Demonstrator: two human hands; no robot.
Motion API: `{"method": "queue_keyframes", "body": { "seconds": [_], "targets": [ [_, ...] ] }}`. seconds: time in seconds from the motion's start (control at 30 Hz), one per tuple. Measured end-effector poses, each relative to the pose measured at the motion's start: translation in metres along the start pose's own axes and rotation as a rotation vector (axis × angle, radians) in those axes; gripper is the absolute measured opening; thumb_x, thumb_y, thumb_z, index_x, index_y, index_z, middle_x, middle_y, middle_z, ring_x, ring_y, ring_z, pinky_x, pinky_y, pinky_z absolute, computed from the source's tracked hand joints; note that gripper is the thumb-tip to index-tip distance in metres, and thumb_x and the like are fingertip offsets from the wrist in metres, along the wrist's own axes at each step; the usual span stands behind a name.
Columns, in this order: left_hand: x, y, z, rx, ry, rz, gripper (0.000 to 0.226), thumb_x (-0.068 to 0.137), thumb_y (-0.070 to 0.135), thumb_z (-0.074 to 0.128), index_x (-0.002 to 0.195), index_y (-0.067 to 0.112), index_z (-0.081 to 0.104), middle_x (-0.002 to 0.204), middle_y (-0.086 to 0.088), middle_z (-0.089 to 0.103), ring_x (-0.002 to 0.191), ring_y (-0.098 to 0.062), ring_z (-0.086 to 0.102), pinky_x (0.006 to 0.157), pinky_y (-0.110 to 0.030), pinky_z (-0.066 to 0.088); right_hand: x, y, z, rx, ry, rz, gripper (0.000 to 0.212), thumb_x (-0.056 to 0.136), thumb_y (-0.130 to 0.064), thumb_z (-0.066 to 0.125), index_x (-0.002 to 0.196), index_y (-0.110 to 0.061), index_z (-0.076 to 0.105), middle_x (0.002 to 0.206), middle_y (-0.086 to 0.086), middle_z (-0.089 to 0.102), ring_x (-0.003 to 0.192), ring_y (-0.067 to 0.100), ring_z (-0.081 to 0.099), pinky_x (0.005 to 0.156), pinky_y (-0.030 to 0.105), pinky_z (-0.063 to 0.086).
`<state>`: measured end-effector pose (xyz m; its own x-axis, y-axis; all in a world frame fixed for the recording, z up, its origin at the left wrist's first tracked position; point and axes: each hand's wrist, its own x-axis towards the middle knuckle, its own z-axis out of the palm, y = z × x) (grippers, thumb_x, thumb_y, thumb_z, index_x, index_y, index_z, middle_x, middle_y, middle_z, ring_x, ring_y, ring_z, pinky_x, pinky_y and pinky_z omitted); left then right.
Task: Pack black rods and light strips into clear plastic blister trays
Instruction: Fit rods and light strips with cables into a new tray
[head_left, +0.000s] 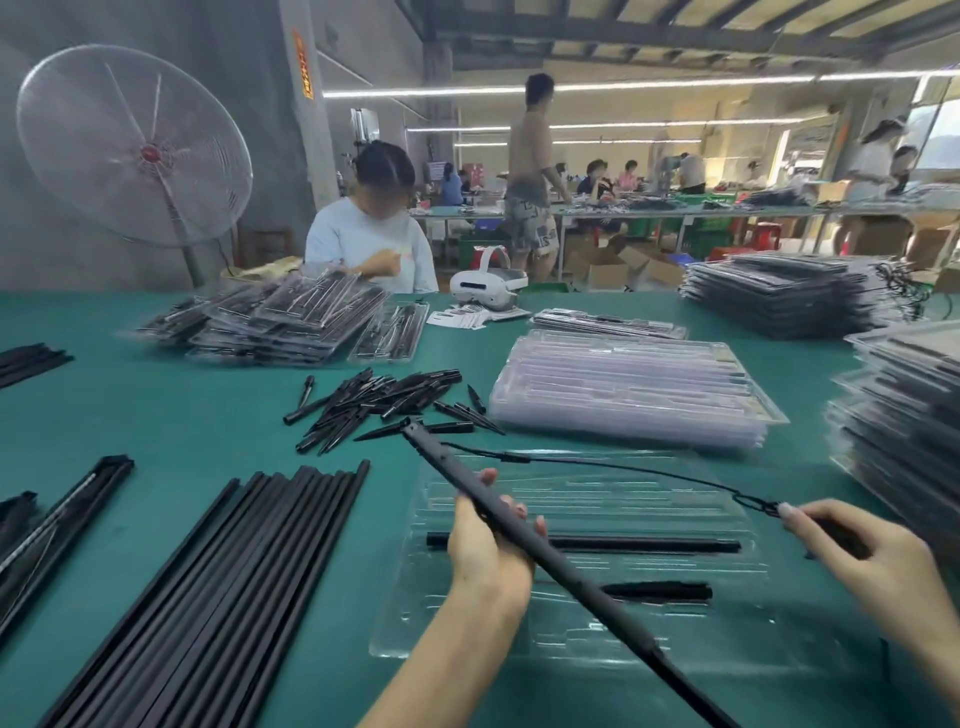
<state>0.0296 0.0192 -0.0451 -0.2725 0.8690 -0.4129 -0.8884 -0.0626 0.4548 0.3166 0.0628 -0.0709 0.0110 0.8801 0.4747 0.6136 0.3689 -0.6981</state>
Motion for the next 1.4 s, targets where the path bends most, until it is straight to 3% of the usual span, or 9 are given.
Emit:
{"method": "queue_keyframes", "body": {
  "seconds": [0.1,0.17,0.27,0.5,0.67,0.83,1.0,1.2,1.4],
  "targets": [
    [-0.001,-0.002,0.006,-0.141,-0.115,0.001,0.045,0.092,0.058,0.044,0.078,0.016,0.053,0.051,0.002,0.031,0.039,-0.012,0.031,0.051,-0.023,0.033,-0.004,0.016,0.013,0.125,0.044,0.008,0.027,0.087,-0.040,0.058,0.074,-0.017,0.062,0.057,-0.001,0.057,0.051,0.013,0.048,0.056,0.035,0.035],
    [0.001,-0.004,0.010,-0.135,-0.154,0.048,0.042,0.085,0.060,0.053,0.080,0.019,0.051,0.053,0.003,0.029,0.041,-0.011,0.027,0.048,-0.022,0.030,-0.004,0.016,0.015,0.232,0.072,0.008,0.033,0.092,-0.036,0.054,0.069,-0.012,0.058,0.057,0.002,0.055,0.049,0.013,0.043,0.049,0.029,0.033],
    [0.007,-0.009,0.016,-0.097,-0.149,0.087,0.021,0.087,0.035,0.061,0.082,0.020,0.046,0.051,0.006,0.028,0.040,-0.009,0.026,0.052,-0.023,0.030,-0.008,0.013,0.013,0.367,0.085,-0.024,0.031,0.094,-0.028,0.050,0.069,-0.012,0.057,0.058,0.004,0.054,0.050,0.004,0.041,0.047,0.010,0.031],
    [0.025,-0.011,0.014,-0.293,-0.236,0.155,0.010,0.072,0.003,0.040,0.075,0.013,0.039,0.059,-0.004,0.044,0.063,-0.018,0.042,0.070,-0.026,0.040,-0.017,0.004,0.018,0.137,-0.168,-0.100,0.023,0.076,-0.024,0.069,0.068,-0.013,0.050,0.053,0.002,0.048,0.049,0.004,0.038,0.049,0.020,0.029],
    [0.030,-0.012,0.002,-0.051,-0.245,0.067,0.013,0.066,0.004,0.040,0.074,0.010,0.047,0.070,-0.004,0.052,0.071,-0.020,0.053,0.070,-0.028,0.041,-0.019,-0.003,0.026,0.145,-0.104,-0.049,0.028,0.085,-0.031,0.060,0.063,-0.015,0.053,0.055,0.008,0.058,0.043,0.006,0.039,0.047,0.024,0.031],
    [0.030,-0.008,-0.014,0.376,-0.205,0.079,0.018,0.082,0.000,0.041,0.076,0.015,0.048,0.067,0.000,0.040,0.059,-0.014,0.038,0.054,-0.028,0.033,-0.016,0.000,0.027,0.106,0.006,-0.006,0.028,0.086,-0.037,0.057,0.068,-0.016,0.053,0.055,0.005,0.058,0.047,0.024,0.043,0.051,0.033,0.036],
    [0.027,0.007,-0.022,0.418,-0.267,-0.013,0.037,0.083,-0.008,0.043,0.105,0.009,0.067,0.057,0.000,0.049,0.046,-0.008,0.048,0.045,-0.018,0.048,-0.018,0.003,0.029,0.052,-0.004,-0.007,0.024,0.084,-0.037,0.059,0.070,-0.018,0.054,0.052,-0.002,0.057,0.045,0.018,0.044,0.051,0.027,0.037],
    [0.018,0.011,-0.036,0.469,-0.202,-0.068,0.033,0.079,-0.006,0.052,0.054,0.012,0.062,0.044,0.003,0.034,0.037,-0.006,0.032,0.036,-0.016,0.032,-0.017,0.007,0.032,0.010,0.042,0.049,0.019,0.089,-0.030,0.061,0.071,-0.024,0.056,0.054,-0.001,0.060,0.044,0.014,0.051,0.050,0.021,0.039],
    [0.016,0.007,-0.037,0.410,-0.157,-0.103,0.025,0.069,-0.005,0.058,0.086,0.008,0.070,0.054,0.005,0.007,0.037,-0.007,0.015,0.035,-0.017,0.023,-0.017,0.007,0.030,0.011,0.115,0.039,0.014,0.091,-0.033,0.054,0.078,-0.028,0.054,0.064,-0.002,0.064,0.046,0.014,0.054,0.050,0.028,0.045]
  ]
}}
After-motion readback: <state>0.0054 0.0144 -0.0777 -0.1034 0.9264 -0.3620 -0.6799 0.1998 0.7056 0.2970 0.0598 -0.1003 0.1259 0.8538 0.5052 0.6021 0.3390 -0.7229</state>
